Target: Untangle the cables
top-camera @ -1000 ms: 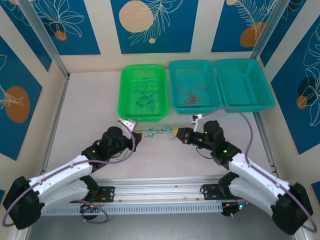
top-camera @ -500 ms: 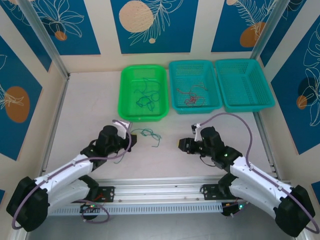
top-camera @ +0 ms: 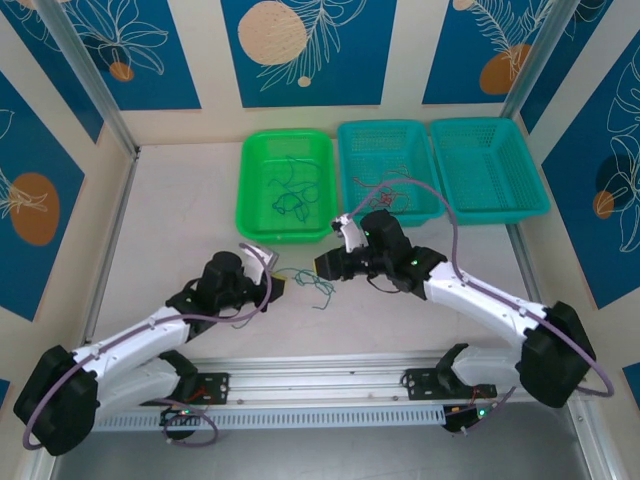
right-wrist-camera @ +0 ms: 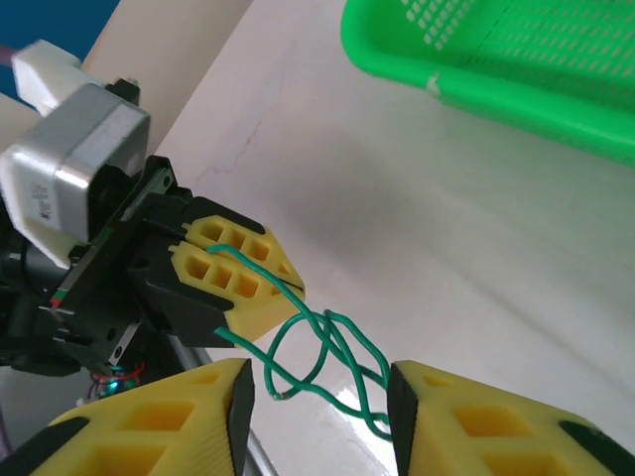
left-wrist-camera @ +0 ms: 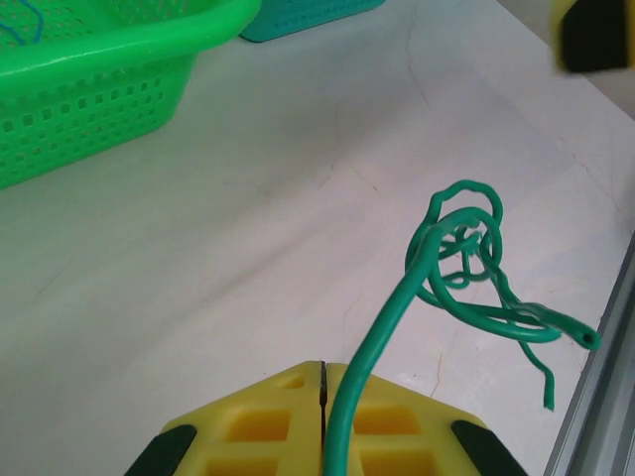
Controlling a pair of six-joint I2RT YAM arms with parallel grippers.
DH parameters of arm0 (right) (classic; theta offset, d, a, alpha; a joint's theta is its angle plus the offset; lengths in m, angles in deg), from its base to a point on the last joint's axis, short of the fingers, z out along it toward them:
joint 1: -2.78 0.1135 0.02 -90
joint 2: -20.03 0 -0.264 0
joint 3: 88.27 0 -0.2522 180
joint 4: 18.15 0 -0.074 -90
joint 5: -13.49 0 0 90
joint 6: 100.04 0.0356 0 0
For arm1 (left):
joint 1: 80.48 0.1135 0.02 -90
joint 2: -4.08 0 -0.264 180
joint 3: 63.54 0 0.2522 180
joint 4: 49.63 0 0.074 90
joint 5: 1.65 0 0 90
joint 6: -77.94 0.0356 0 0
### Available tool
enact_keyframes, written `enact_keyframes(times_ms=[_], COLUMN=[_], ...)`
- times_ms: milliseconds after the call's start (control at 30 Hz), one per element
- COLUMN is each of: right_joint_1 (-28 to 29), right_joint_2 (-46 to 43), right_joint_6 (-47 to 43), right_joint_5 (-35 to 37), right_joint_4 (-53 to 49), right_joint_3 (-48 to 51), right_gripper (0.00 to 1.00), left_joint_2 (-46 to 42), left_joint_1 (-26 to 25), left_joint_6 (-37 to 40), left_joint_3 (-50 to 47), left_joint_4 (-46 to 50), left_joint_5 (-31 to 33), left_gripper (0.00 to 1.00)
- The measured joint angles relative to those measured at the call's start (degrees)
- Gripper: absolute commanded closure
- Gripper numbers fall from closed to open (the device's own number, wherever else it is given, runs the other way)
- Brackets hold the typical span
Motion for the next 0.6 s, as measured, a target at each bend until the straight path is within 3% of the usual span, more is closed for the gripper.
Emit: enact_keyframes(times_ms=[367, 600], right_joint_1=[-1.95, -2.75], right_joint_2=[2.12, 2.97], right_joint_6=[2.25, 3.87], right_joint_5=[-5.57, -7.61], right_joint_4=[2.6, 4.76], right_joint_3=[2.62, 3.72], right_gripper=[0.61, 0.7], left_joint_2=[-2.84, -2.84], left_joint_1=[-0.04, -0.04], left_joint_6=[0.28, 0.28], left_joint_3=[0.0, 0.0], left_joint_4=[-0.04, -0.04], left_joint_5=[0.0, 0.0], left_gripper=[1.0, 1.0])
